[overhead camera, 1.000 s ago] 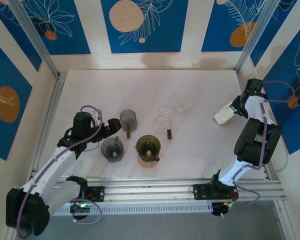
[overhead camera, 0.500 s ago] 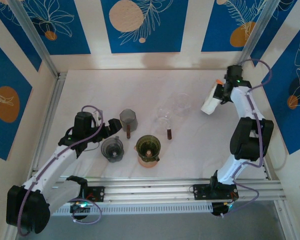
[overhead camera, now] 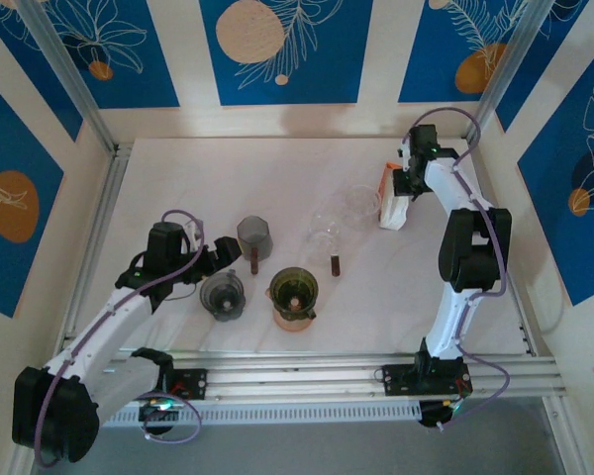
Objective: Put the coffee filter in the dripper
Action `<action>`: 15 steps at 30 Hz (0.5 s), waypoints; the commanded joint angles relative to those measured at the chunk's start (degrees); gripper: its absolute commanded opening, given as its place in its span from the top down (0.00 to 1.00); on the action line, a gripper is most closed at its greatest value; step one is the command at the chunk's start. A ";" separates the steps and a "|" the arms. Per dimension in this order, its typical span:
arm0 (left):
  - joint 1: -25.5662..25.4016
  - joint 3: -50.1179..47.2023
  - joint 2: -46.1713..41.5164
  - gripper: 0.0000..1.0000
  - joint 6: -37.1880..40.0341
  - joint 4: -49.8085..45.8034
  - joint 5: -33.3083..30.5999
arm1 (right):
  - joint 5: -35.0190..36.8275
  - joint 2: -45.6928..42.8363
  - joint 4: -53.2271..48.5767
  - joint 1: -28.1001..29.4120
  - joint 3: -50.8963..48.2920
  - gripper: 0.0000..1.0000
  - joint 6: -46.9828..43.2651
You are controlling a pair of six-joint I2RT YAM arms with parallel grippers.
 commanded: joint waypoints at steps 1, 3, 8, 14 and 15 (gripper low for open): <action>-0.59 1.34 0.42 0.00 0.61 -1.04 0.51 | -0.83 1.25 -0.77 1.16 2.21 0.94 -2.36; -0.54 1.38 0.74 0.00 0.47 -0.94 0.50 | -2.33 1.49 -0.59 1.69 2.35 0.94 -2.22; -0.52 1.39 1.36 0.00 0.06 -0.81 0.77 | -5.06 1.07 -0.50 3.32 2.78 0.95 -1.79; -0.58 1.29 2.07 0.00 -0.59 0.02 1.14 | -7.59 0.29 -0.43 4.67 2.79 0.96 0.04; -0.55 1.23 2.18 0.00 -0.72 0.07 1.37 | -6.87 0.28 -0.33 4.97 2.62 0.96 0.21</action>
